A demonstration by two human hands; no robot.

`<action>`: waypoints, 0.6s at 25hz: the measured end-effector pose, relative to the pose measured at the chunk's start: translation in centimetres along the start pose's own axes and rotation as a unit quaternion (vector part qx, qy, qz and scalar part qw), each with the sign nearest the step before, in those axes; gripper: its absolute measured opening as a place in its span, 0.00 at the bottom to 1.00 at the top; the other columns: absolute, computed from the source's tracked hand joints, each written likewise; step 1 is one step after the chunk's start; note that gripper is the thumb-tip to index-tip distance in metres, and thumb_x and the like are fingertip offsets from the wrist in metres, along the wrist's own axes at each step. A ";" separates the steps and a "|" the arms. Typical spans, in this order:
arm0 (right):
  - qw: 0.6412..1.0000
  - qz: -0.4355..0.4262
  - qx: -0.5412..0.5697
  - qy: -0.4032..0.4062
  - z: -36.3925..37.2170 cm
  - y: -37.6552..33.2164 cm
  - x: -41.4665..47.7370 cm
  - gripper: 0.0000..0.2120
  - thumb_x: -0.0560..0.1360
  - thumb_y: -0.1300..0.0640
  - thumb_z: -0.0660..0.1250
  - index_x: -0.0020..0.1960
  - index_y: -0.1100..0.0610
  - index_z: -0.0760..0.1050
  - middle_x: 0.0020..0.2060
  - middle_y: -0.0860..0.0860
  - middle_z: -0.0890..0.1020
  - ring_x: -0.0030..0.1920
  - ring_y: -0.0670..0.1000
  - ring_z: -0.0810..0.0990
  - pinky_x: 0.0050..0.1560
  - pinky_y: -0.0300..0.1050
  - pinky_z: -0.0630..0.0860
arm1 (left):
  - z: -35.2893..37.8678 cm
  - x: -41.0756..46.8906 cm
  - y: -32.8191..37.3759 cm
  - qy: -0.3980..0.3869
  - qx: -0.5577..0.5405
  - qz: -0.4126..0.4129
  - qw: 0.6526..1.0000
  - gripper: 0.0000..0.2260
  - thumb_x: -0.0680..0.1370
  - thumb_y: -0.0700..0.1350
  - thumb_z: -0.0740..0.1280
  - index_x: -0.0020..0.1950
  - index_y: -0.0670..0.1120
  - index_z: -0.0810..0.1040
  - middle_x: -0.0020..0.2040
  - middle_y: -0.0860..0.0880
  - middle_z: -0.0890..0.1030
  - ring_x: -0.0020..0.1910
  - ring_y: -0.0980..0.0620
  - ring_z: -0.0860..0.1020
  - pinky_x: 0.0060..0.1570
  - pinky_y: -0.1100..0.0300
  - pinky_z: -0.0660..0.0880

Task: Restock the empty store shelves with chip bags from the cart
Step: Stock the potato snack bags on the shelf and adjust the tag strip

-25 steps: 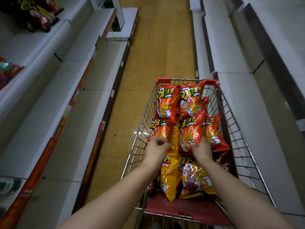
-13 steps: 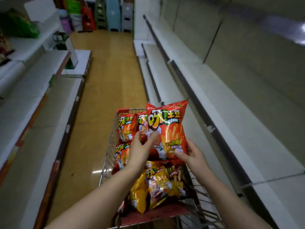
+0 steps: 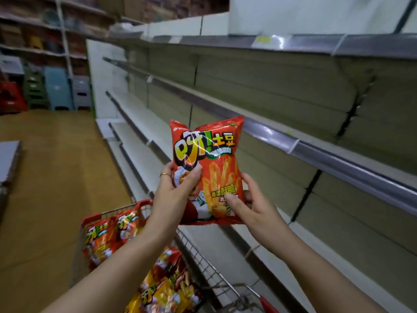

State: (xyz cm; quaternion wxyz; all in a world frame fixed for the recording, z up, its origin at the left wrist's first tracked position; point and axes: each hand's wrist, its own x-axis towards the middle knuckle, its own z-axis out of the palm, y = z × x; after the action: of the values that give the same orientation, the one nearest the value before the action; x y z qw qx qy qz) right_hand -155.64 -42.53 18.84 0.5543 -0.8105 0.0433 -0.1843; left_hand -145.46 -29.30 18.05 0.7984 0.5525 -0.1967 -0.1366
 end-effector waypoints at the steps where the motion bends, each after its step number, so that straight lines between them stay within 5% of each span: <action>1: 1.000 -0.009 -0.009 0.021 -1.3 -0.9 -0.9 0.19 0.68 0.40 0.64 0.56 0.33 0.63 0.51 0.44 0.81 0.50 0.44 0.82 0.53 0.47 0.80 | 1.5 -0.3 0.9 -0.020 -0.001 0.007 1.000 0.28 0.69 0.53 0.71 0.66 0.50 0.68 0.54 0.48 0.82 0.48 0.50 0.84 0.50 0.51 0.80; 8: 0.982 -0.027 -0.082 0.165 -12.8 -5.9 -11.8 0.24 0.67 0.39 0.65 0.61 0.39 0.66 0.55 0.45 0.81 0.53 0.45 0.81 0.54 0.50 0.79 | 15.4 -5.6 4.3 -0.182 -0.015 0.015 0.983 0.28 0.64 0.55 0.71 0.62 0.51 0.70 0.51 0.51 0.84 0.47 0.50 0.84 0.49 0.53 0.79; 15: 0.924 0.025 -0.177 0.338 -24.4 -10.6 -27.9 0.25 0.61 0.36 0.64 0.55 0.44 0.72 0.42 0.46 0.85 0.42 0.43 0.84 0.44 0.43 0.80 | 32.4 -14.8 4.2 -0.371 0.024 -0.030 0.928 0.22 0.66 0.59 0.69 0.55 0.50 0.72 0.50 0.50 0.84 0.46 0.51 0.84 0.52 0.53 0.77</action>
State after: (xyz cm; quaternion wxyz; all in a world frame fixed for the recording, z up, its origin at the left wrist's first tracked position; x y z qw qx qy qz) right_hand -191.42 -52.33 29.26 0.3585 -0.7838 0.2805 -0.4224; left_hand -173.65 -48.22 29.74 0.6507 0.4871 -0.4648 -0.3512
